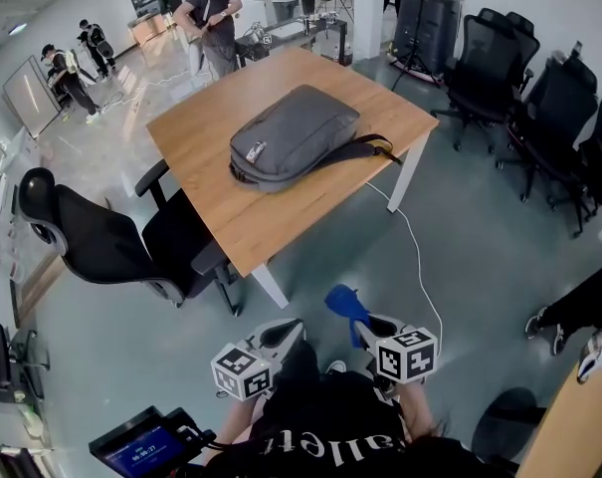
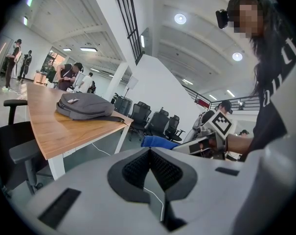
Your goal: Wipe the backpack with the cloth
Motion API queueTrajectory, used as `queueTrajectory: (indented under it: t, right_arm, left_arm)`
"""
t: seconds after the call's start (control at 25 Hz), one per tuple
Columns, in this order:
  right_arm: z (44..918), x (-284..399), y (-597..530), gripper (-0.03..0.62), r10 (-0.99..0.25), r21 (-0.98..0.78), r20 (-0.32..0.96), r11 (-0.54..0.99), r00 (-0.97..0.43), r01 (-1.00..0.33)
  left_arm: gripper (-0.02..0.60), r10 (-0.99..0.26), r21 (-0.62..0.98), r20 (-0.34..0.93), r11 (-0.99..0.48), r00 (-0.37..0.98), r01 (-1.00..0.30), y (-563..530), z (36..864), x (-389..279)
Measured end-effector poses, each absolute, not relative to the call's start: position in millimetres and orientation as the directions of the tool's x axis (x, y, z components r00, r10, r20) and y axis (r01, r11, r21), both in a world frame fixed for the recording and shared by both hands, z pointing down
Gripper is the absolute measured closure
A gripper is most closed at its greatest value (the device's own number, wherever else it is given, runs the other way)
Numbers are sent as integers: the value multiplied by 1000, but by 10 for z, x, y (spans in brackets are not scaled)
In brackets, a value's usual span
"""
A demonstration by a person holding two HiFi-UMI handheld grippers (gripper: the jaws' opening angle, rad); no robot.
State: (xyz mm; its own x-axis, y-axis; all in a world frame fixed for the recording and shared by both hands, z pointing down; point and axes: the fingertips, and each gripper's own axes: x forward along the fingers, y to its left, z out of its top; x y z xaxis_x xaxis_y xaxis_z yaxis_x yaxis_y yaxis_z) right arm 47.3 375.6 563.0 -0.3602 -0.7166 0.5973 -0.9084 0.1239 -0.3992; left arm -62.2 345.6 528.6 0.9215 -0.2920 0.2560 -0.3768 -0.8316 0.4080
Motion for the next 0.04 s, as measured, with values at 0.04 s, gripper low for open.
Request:
queueTrajectory:
  t: [0.04]
  right_arm:
    - [5623, 481, 3754, 531, -717, -399, 598, 122, -359, -909]
  left_arm:
    - [581, -291, 408, 256, -832, 922, -376, 3452, 5281, -618]
